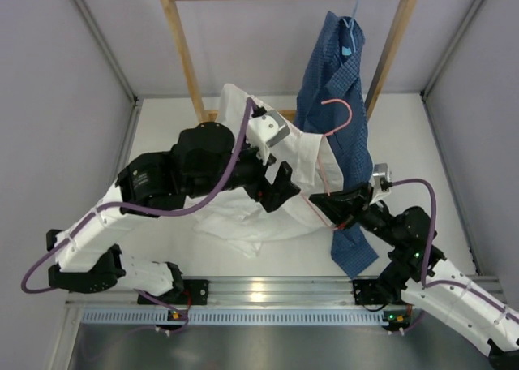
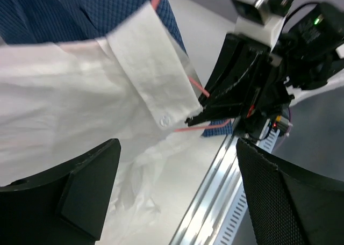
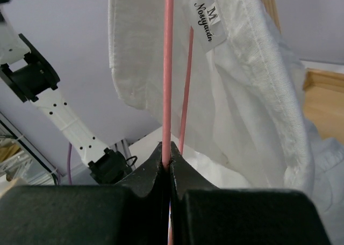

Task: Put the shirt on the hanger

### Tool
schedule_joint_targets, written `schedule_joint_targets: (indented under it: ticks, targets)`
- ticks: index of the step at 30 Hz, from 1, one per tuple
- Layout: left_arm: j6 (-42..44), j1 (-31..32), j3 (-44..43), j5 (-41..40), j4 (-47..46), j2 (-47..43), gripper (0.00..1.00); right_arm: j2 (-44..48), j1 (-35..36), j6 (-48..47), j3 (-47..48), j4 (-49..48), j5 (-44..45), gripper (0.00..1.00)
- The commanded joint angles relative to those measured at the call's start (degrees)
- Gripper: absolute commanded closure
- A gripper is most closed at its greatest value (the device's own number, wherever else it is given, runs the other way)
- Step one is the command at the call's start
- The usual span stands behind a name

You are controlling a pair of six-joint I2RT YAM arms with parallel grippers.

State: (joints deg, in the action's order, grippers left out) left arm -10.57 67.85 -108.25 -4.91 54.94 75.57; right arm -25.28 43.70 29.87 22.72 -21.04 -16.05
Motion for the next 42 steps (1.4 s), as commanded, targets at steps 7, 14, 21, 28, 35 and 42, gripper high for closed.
schedule_joint_targets:
  ticks: [7,14,21,28,35,42]
  targets:
    - [24.3,0.2,-4.4,-6.3,-10.3,-3.5,0.10,2.5,-0.2,1.2,-4.2,-13.1,-2.4,1.00]
    - [37.0,-0.1,-3.4,15.3,-5.9,-1.9,0.02,11.9,-0.1,-1.3,-7.0,-5.0,-8.4,1.00]
    - [33.7,-0.4,-12.9,24.8,1.5,5.7,0.02,20.2,-0.1,-3.9,-7.1,6.4,-15.1,1.00]
    - [31.1,-0.4,-12.2,34.9,6.4,8.8,0.10,24.4,-0.1,-7.6,-4.4,13.7,-18.0,1.00]
    - [30.5,-0.7,-10.7,34.8,6.3,7.9,0.30,23.9,-0.1,-9.6,-2.2,15.6,-22.4,1.00]
    - [29.2,-1.7,-7.9,36.7,6.2,7.8,0.30,23.2,-0.1,-9.6,-2.0,13.0,-25.1,1.00]
